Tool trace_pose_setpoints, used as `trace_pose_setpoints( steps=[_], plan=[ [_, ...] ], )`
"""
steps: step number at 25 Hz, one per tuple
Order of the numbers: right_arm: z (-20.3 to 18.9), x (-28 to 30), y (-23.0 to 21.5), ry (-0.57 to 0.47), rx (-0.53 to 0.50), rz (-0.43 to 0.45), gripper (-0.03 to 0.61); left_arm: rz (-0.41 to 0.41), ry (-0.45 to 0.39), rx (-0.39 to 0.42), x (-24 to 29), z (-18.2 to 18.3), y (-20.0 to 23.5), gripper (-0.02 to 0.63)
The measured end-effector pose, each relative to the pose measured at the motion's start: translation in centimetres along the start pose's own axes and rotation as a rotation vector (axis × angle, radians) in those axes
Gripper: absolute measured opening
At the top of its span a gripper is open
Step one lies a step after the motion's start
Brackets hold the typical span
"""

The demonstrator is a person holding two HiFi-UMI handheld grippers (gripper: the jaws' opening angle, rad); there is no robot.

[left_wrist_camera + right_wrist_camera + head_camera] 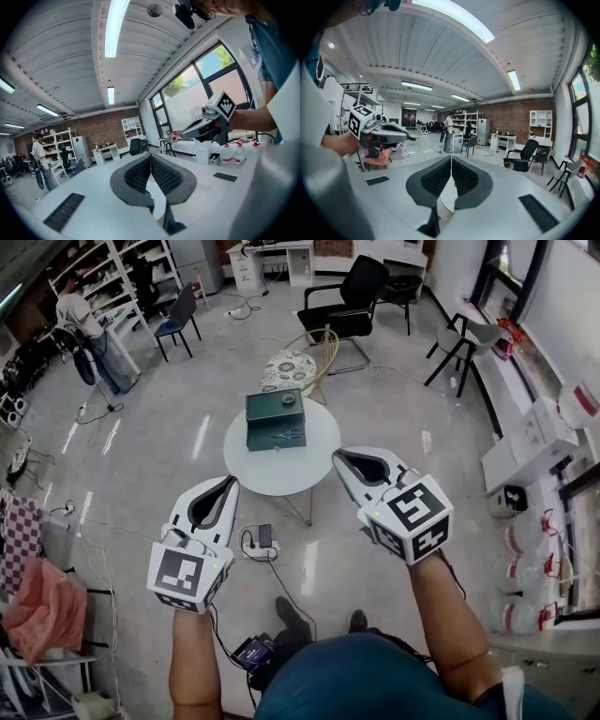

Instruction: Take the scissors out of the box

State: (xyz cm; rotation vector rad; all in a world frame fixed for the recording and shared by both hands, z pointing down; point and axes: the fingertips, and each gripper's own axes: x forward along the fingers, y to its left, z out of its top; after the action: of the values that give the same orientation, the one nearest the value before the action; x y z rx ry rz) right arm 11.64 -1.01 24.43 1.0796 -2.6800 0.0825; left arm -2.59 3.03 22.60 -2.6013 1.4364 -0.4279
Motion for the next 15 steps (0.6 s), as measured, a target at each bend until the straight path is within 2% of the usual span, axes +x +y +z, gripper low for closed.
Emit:
trace_pose_setpoints(
  steps=[6, 15],
  plan=[
    [1.3, 4.9, 1.7, 0.017, 0.008, -0.034, 0.038, -0.037, -0.012, -0.002, 0.6, -1.1, 5.7, 0.018],
    [2.4, 9.2, 2.9, 0.03, 0.019, -0.091, 0.038, -0.098, -0.042, 0.001, 1.2, -2.4, 10.6, 0.02]
  ],
)
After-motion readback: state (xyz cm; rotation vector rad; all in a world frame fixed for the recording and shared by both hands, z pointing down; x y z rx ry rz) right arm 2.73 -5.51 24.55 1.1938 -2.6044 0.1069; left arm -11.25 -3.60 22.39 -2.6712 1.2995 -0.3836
